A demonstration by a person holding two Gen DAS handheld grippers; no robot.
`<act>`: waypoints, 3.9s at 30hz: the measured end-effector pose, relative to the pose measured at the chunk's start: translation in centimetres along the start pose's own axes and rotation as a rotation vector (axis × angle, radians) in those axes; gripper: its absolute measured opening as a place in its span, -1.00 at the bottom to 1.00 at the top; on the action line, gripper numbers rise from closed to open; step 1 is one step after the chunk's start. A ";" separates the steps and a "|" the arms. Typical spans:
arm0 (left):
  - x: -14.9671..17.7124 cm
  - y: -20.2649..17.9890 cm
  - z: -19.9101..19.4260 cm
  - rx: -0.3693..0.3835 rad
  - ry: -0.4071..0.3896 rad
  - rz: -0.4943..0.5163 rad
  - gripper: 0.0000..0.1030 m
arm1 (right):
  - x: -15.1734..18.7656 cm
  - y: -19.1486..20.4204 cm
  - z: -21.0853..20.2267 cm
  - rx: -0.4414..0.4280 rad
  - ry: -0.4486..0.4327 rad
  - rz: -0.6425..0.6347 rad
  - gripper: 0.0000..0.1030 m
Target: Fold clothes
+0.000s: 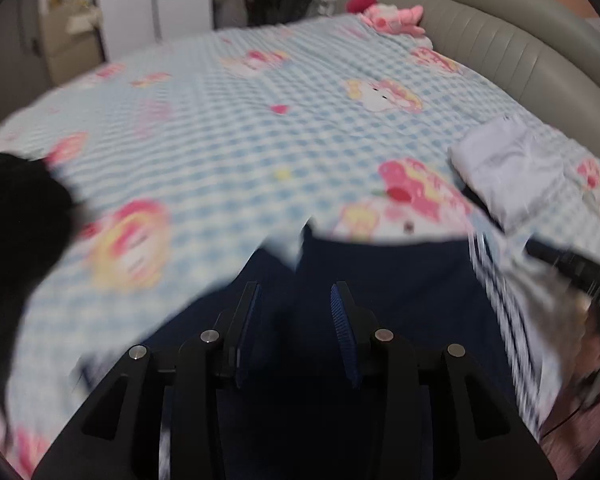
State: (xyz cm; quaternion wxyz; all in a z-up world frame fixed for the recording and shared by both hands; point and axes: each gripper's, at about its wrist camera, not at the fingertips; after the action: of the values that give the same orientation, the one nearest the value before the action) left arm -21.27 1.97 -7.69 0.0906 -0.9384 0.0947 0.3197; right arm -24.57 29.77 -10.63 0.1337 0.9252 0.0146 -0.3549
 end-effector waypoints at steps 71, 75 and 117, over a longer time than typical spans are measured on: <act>20.1 9.5 -11.3 0.314 -0.158 -0.696 0.14 | 12.5 6.2 -12.1 -0.154 -0.079 -0.089 -0.29; 17.6 11.1 -7.2 0.336 -0.063 -0.687 0.13 | 10.9 5.2 -7.9 -0.125 0.055 -0.045 -0.29; 6.8 17.7 2.3 0.171 0.029 -0.457 -0.89 | -1.1 16.4 8.0 -0.218 0.252 -0.284 -0.33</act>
State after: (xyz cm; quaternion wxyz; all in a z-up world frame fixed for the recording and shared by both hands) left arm -21.52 -15.43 -15.58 0.2383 -0.9288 -0.0921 0.2683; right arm -28.61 11.98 -11.65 0.1787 0.9309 0.1999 -0.2480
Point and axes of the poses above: each gripper's, at about its wrist camera, not at the fingertips, and z roughly the way its jaws point, y to its left, x to its underside, and after that the axes turned 5 degrees about x, right-handed
